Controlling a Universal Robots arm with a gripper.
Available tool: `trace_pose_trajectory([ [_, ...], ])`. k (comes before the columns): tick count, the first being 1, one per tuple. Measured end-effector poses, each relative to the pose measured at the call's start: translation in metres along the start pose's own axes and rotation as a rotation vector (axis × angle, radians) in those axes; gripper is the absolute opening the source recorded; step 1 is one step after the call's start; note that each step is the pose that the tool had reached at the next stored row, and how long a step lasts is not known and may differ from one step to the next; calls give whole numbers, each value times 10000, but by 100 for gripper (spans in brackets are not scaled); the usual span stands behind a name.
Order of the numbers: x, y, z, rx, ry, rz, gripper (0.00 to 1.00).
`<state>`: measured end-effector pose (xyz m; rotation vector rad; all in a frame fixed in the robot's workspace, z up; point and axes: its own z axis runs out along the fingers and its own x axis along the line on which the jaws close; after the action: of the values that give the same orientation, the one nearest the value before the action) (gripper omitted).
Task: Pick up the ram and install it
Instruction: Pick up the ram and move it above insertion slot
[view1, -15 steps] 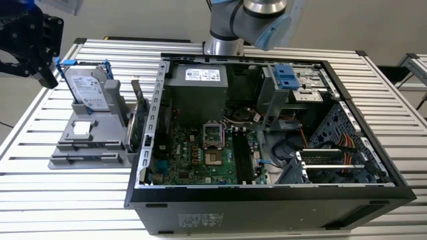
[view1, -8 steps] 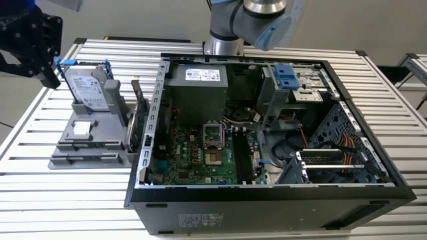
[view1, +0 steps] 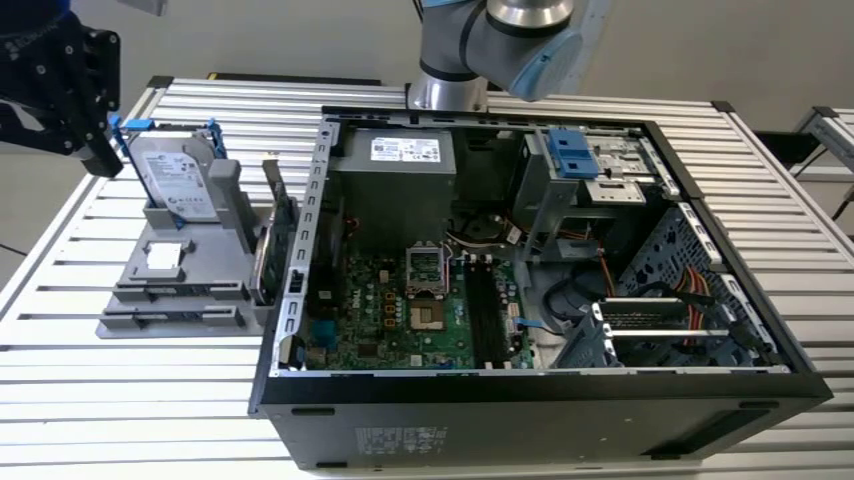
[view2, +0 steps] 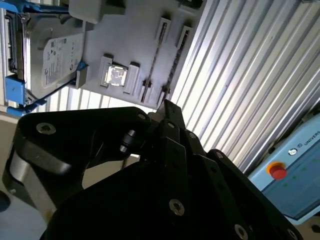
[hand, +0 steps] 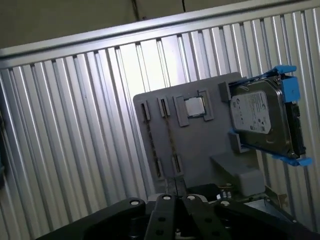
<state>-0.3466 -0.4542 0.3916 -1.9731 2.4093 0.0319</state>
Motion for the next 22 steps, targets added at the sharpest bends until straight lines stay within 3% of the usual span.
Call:
trace_pose_trajectory([
  [14, 0, 0, 4, -52, -5, -1840, 0],
  [22, 0, 0, 5, -80, -7, -2664, 0],
])
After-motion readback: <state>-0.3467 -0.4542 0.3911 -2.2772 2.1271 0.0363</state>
